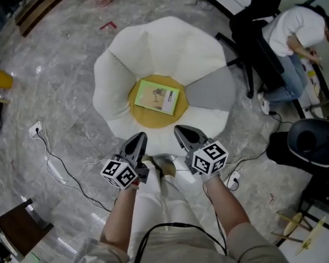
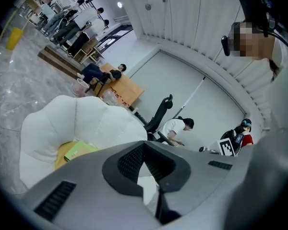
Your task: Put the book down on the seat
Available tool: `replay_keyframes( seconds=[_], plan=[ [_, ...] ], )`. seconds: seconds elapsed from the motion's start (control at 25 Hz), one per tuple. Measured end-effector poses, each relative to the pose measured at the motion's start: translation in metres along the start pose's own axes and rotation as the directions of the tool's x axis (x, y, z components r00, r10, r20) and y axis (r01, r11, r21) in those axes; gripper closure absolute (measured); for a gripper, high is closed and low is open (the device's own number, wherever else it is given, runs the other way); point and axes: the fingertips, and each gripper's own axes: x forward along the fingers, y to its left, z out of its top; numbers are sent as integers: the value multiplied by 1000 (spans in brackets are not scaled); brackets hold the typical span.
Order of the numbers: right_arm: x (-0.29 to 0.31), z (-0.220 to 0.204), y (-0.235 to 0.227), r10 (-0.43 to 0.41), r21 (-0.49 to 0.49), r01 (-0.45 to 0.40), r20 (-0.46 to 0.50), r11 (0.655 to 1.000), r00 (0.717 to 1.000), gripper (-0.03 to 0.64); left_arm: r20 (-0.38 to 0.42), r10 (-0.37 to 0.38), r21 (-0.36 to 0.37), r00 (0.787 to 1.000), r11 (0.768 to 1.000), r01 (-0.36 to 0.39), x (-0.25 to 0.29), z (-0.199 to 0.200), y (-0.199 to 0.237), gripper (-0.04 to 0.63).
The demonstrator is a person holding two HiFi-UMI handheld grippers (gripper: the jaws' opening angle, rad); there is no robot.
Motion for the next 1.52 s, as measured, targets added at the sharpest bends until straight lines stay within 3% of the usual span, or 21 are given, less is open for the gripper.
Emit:
replay_keyframes(
  seconds=[0.56, 0.76, 1.28, 1.52],
  plan=[
    [-31, 47, 49, 47, -39, -47, 8, 998, 999, 603, -20, -87, 29, 996, 996, 87, -21, 34, -55, 574],
    [-41, 51, 60, 56, 23, -57, 28, 998, 998, 603, -23, -109, 31, 994, 993, 110, -32, 41, -77, 574],
    [-73, 84, 100, 89, -45, -88, 21, 995, 996, 603, 80, -123, -3, 989, 992, 124, -53, 80, -112, 574],
    [-82, 99, 126, 131, -71, -128, 36, 989, 991, 603, 82, -152, 11, 985, 988, 152, -61, 87, -139, 574]
  ],
)
